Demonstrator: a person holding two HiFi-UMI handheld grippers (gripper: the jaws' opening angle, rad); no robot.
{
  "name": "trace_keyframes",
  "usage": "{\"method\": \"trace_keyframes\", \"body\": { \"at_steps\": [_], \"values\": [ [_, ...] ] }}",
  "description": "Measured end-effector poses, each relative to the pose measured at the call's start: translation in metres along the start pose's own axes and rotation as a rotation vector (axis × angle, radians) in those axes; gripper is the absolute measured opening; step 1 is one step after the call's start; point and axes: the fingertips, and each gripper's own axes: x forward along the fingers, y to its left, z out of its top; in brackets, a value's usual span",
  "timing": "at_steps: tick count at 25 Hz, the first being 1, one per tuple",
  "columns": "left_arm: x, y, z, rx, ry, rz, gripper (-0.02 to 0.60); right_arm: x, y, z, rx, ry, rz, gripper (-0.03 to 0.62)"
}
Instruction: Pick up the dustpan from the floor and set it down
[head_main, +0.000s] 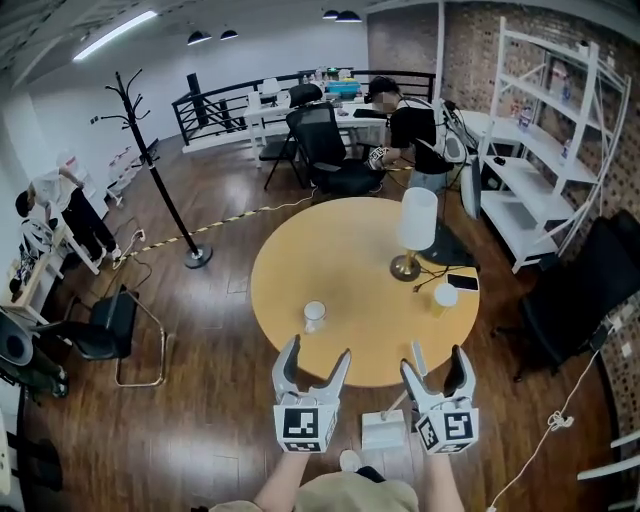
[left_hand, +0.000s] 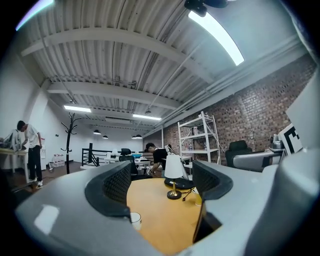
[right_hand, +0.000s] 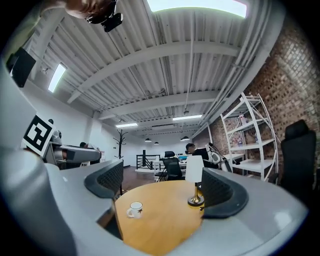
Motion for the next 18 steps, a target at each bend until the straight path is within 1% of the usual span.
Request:
{"method": "trace_keyframes", "body": {
  "at_steps": [2,4,9,11,14,16,18],
  "values": [
    [0.011,-0.001,0.002,0.012,-0.006,0.02,0.376,0.012,-0.006,-0.005,0.021,0.005,0.023,0.478],
    [0.015,0.007,0.001,0.022,0.001,0.058,0.373,0.028,-0.003,-0.007,0.031,0.008,0.061,0.477],
    [0.011,0.04,-0.006,0.034,0.042,0.151,0.371,0.066,0.019,-0.009,0.043,0.009,0.152,0.477],
    [0.01,0.048,-0.009,0.039,0.044,0.178,0.371,0.076,0.025,-0.013,0.048,0.006,0.178,0.474],
    [0.016,0.055,-0.011,0.05,0.055,0.174,0.371,0.091,0.035,-0.016,0.058,0.005,0.205,0.474],
    [0.02,0.052,-0.012,0.049,0.075,0.144,0.374,0.092,0.04,-0.019,0.068,0.011,0.217,0.474],
    [0.026,0.047,-0.01,0.062,0.074,0.116,0.374,0.089,0.038,-0.023,0.084,0.013,0.215,0.474]
  ]
}}
